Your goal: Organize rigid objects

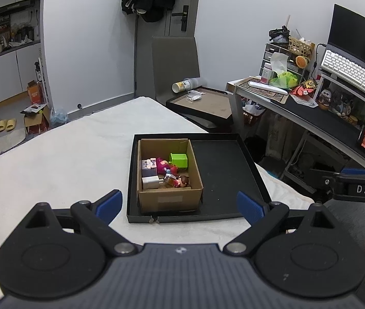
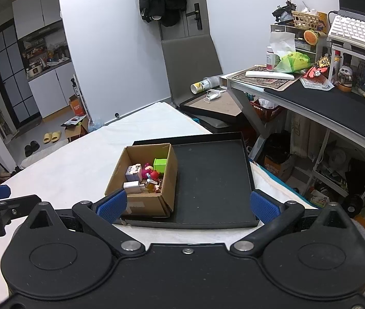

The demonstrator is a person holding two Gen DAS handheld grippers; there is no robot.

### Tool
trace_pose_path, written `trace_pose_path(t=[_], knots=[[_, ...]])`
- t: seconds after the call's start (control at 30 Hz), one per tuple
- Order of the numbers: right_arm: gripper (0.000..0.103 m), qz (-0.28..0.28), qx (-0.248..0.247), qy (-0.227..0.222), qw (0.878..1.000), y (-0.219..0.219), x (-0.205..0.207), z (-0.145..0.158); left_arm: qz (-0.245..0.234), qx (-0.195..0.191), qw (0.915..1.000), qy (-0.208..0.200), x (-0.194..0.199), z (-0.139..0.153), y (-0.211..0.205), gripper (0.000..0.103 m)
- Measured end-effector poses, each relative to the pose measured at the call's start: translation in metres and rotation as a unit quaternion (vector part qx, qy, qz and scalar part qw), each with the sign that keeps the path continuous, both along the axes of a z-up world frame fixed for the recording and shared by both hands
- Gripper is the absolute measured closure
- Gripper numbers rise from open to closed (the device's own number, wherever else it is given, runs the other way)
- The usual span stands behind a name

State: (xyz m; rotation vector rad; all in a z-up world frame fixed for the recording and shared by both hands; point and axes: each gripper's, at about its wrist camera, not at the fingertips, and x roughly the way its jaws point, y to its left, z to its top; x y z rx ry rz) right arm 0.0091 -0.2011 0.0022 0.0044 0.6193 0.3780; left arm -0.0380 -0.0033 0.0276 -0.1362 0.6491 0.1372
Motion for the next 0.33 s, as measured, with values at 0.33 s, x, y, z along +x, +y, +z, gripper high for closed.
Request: trace_pose_path(t=[0.33], knots=[[0.000, -0.001, 0.001, 0.004, 1.000, -0.0026, 0.0009, -0.0026, -0.008, 0.008, 0.9999, -0.012, -0.0032, -0.0002, -0.0027, 0.008]])
